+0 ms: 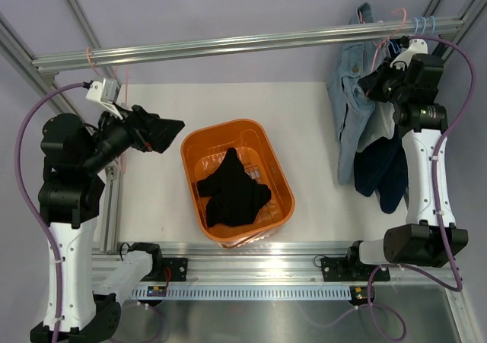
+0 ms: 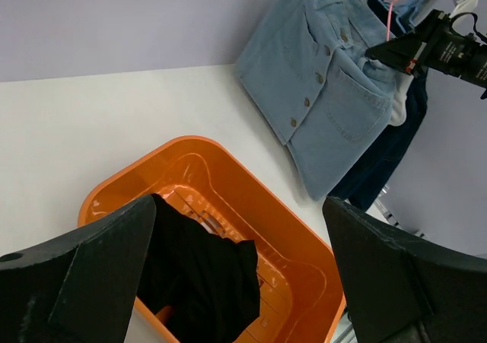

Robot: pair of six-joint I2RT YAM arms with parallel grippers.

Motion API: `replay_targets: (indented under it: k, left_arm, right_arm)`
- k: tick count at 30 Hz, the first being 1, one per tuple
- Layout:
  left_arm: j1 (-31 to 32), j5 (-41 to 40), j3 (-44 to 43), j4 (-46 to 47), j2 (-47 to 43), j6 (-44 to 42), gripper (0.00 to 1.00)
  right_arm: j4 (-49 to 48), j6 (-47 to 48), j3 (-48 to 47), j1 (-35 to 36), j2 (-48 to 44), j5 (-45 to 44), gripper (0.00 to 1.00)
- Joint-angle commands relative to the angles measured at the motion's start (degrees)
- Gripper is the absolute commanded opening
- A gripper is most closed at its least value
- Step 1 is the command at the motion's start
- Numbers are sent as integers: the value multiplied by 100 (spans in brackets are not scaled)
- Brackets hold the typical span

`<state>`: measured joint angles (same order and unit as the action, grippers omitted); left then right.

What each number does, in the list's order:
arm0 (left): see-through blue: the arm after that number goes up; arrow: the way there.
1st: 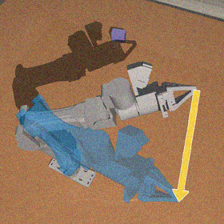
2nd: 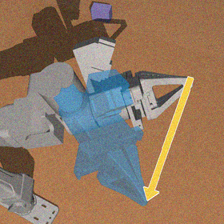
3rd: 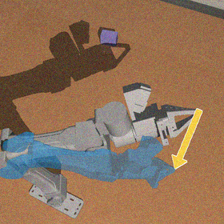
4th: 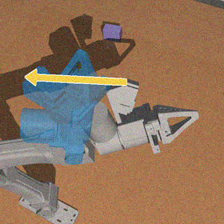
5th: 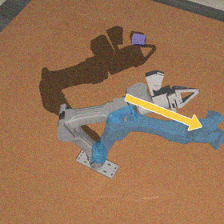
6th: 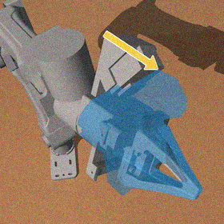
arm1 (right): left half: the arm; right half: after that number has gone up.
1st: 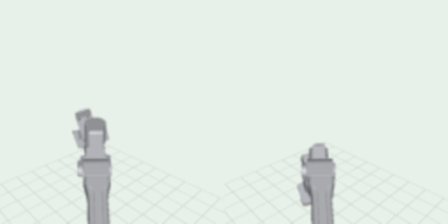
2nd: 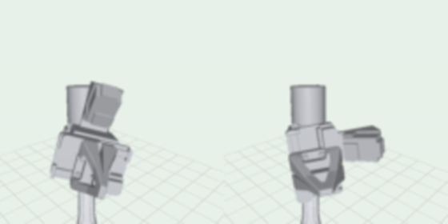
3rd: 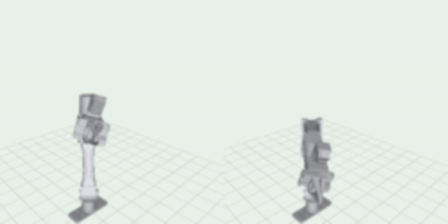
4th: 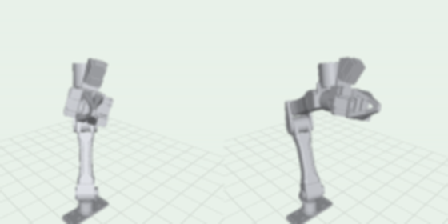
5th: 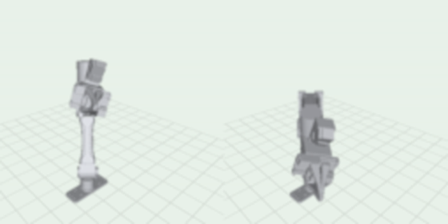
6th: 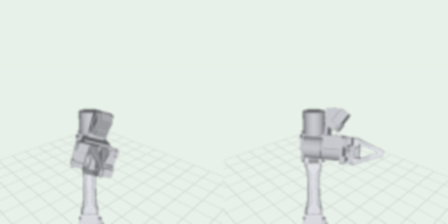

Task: Remove the skirt from the hanger
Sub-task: Pick up the hanger from the clothesline.

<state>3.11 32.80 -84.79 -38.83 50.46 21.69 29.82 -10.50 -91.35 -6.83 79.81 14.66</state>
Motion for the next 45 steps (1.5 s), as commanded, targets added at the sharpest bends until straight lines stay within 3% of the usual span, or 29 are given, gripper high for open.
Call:
replay_targets:
  k: [1,9,16,25,29,35,45]
  left_arm:
    - [180,148,-213,314,8,151,97]
    - [1005,-71,-484,271,429,-42,97]
    - [2700,-1345,-1636,-11,1325,-288,97]
    - [4625,-3110,-2077,568,2318,-446,97]
    - [5076,-3666,-2339,973,2941,-429,97]
    - [5735,-4184,-3639,675,3971,-596,97]
    - [5920,-4167,-4492,578,4859,-491,96]
  right_arm:
    - [-864,13,-638,6,-580,793,0]
    - [-548,-231,-824,6,-817,1540,0]
    - [409,-830,-367,111,-1178,2594,0]
    - [1649,-778,240,647,-1942,2744,0]
    - [1833,-813,574,867,-2364,2955,0]
    - [2247,-769,821,938,-2681,3280,0]
    - [2687,-690,733,1166,-2813,3509,0]
